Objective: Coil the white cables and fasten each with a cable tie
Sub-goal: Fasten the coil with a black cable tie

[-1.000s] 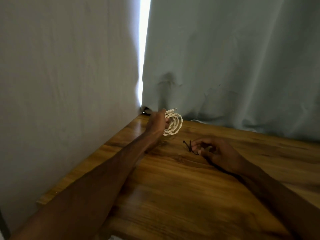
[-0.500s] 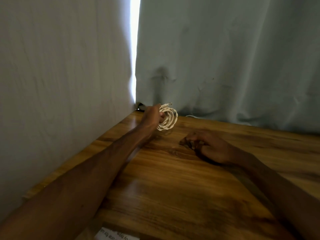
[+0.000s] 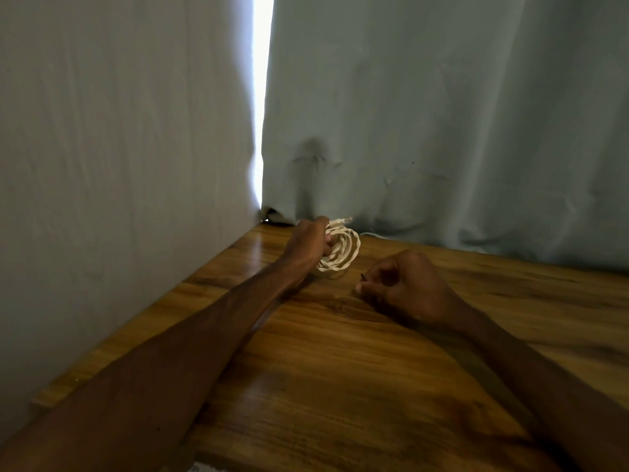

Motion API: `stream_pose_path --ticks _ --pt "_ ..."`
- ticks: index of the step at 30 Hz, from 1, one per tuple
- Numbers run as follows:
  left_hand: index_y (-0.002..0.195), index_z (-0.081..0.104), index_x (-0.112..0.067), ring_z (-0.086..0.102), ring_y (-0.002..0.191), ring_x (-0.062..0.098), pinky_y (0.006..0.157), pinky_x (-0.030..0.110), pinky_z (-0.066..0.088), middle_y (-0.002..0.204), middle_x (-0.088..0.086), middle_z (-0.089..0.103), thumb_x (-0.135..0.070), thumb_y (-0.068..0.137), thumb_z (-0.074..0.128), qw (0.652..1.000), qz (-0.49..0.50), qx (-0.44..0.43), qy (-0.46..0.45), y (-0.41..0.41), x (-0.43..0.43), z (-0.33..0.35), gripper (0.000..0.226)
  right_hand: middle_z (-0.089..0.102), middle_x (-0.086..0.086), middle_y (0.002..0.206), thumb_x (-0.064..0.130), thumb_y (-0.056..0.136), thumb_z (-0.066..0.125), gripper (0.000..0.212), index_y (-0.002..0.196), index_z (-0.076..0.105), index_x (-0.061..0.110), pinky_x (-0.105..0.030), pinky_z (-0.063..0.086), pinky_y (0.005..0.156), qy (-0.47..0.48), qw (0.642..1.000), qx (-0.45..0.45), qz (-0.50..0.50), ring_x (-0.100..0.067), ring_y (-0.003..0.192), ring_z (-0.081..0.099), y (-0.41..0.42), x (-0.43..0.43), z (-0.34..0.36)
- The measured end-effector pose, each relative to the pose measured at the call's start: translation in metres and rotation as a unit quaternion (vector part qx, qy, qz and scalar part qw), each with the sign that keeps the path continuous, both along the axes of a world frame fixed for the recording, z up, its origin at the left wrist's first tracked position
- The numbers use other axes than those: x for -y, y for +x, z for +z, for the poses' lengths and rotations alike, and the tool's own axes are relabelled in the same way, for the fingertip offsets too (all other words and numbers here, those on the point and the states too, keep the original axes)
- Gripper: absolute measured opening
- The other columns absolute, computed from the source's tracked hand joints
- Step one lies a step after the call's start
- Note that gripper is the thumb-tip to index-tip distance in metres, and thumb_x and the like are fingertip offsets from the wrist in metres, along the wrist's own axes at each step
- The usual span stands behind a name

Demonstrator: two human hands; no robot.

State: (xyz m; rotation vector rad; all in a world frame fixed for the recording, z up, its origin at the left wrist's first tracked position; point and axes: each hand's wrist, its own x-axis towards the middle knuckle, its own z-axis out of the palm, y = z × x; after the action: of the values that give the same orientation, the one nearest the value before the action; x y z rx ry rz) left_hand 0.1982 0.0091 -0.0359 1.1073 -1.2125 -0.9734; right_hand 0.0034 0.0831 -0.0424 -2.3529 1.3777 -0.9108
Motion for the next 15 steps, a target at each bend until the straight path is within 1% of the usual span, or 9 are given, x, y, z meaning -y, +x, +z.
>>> stream_pose_path --ticks 2,4,5,6,8,9,12,15 --pt "0.062 0.048 -0.017 0.034 0.038 0.008 0.046 0.025 0.023 0.043 -0.010 0.044 -0.025 0.104 0.043 1.000 -0.010 0.001 0.000 -0.002 -0.002 0.001 0.043 0.077 -0.004 0.074 0.024 0.080 0.087 0.014 0.086 0.078 0.014 -0.033 0.060 0.062 0.061 0.993 0.103 -0.013 -0.017 0.065 0.072 0.000 -0.003 0.000" --pt "0.066 0.050 -0.015 0.034 0.039 0.008 0.042 0.022 0.023 0.043 -0.010 0.043 -0.023 0.104 0.041 1.000 -0.023 -0.005 0.005 -0.004 -0.005 0.001 0.041 0.075 -0.019 0.081 0.017 0.073 0.091 0.027 0.092 0.074 0.007 -0.038 0.060 0.066 0.125 0.971 0.201 -0.014 -0.025 0.068 0.071 -0.002 -0.004 0.001" --pt "0.067 0.051 -0.014 0.034 0.038 0.007 0.039 0.021 0.024 0.043 -0.010 0.043 -0.022 0.105 0.040 0.999 -0.030 -0.012 0.006 -0.005 -0.006 0.000 0.040 0.075 -0.021 0.086 0.016 0.070 0.092 0.035 0.097 0.073 0.007 -0.038 0.061 0.068 0.146 0.961 0.233 -0.016 -0.027 0.072 0.072 -0.004 -0.006 0.003" --pt "0.068 0.051 -0.014 0.034 0.037 0.007 0.037 0.019 0.024 0.044 -0.009 0.042 -0.021 0.105 0.040 0.999 -0.036 -0.017 0.007 -0.006 -0.007 0.000 0.039 0.076 -0.019 0.089 0.015 0.068 0.093 0.043 0.103 0.070 0.008 -0.036 0.062 0.069 0.164 0.952 0.260 -0.014 -0.028 0.077 0.074 -0.006 -0.007 0.005" --pt "0.067 0.051 -0.014 0.034 0.037 0.007 0.035 0.017 0.024 0.045 -0.008 0.041 -0.020 0.104 0.039 0.999 -0.043 -0.020 0.010 -0.009 -0.010 -0.001 0.039 0.078 -0.015 0.095 0.014 0.069 0.091 0.052 0.113 0.065 0.011 -0.032 0.062 0.069 0.193 0.936 0.293 0.000 -0.027 0.081 0.076 -0.009 -0.009 0.010" --pt "0.067 0.050 -0.014 0.033 0.037 0.007 0.035 0.017 0.024 0.045 -0.008 0.041 -0.020 0.103 0.038 0.999 -0.047 -0.020 0.012 -0.010 -0.012 -0.002 0.038 0.079 -0.015 0.096 0.013 0.071 0.090 0.052 0.116 0.065 0.010 -0.030 0.063 0.069 0.202 0.933 0.299 0.014 -0.025 0.079 0.076 -0.010 -0.011 0.013" --pt "0.067 0.049 -0.015 0.033 0.034 0.005 0.034 0.016 0.024 0.045 -0.009 0.042 -0.018 0.102 0.038 0.998 -0.049 -0.018 0.024 -0.017 -0.016 -0.003 0.037 0.079 -0.014 0.095 0.014 0.072 0.088 0.041 0.109 0.073 0.003 -0.025 0.060 0.068 0.205 0.931 0.299 0.031 -0.017 0.075 0.072 -0.013 -0.008 0.015" --pt "0.069 0.051 -0.016 0.037 0.035 0.004 0.037 0.018 0.027 0.050 -0.007 0.045 -0.018 0.103 0.037 0.998 -0.050 0.019 0.024 -0.023 -0.021 -0.005 0.036 0.077 -0.018 0.096 0.016 0.069 0.089 0.042 0.104 0.075 -0.002 -0.027 0.061 0.073 0.212 0.920 0.326 0.049 -0.019 0.077 0.070 -0.013 -0.005 0.017"
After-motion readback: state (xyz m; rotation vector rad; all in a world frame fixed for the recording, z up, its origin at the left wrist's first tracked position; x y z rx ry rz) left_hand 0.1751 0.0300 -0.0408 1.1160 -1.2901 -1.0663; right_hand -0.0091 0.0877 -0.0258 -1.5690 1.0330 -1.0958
